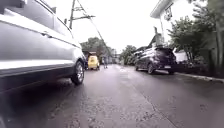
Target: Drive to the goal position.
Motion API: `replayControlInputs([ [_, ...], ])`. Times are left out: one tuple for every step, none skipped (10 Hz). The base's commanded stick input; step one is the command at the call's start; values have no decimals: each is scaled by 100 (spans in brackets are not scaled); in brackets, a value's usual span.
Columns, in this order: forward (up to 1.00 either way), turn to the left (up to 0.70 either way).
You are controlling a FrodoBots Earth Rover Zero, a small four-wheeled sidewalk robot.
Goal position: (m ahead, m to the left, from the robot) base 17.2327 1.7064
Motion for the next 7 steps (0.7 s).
replayControlInputs([
  [100, 0],
  [100, 0],
  [100, 0],
  [100, 0],
  [100, 0],
  [100, 0],
  [100, 0],
])
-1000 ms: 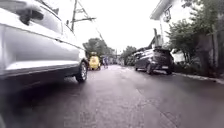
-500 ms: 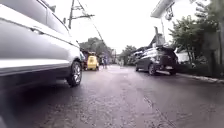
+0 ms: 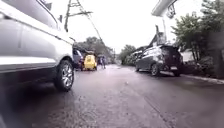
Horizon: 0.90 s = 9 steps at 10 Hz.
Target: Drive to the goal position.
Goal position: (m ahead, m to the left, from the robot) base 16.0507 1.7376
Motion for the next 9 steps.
replayControlInputs([
  [100, 0],
  [100, 0],
  [100, 0],
  [100, 0],
  [100, 0],
  [100, 0],
  [100, 0],
  [100, 0],
  [100, 0],
])
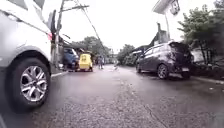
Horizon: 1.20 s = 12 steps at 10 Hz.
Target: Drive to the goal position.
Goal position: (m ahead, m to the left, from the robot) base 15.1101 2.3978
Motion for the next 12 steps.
replayControlInputs([
  [100, 0],
  [100, 0],
  [100, 0],
  [100, 0],
  [100, 0],
  [100, 0],
  [100, 0],
  [100, 22],
  [100, 11],
  [100, 0],
  [100, 0],
  [100, 0],
])
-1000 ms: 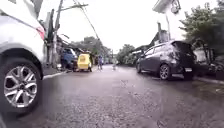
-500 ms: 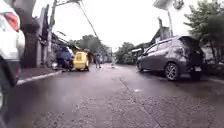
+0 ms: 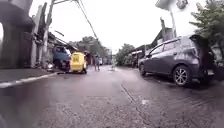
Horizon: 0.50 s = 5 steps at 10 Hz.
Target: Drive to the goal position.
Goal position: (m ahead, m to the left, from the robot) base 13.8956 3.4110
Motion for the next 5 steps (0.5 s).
replayControlInputs([
  [100, 0],
  [100, 0],
  [100, 0],
  [100, 0],
  [100, 0],
])
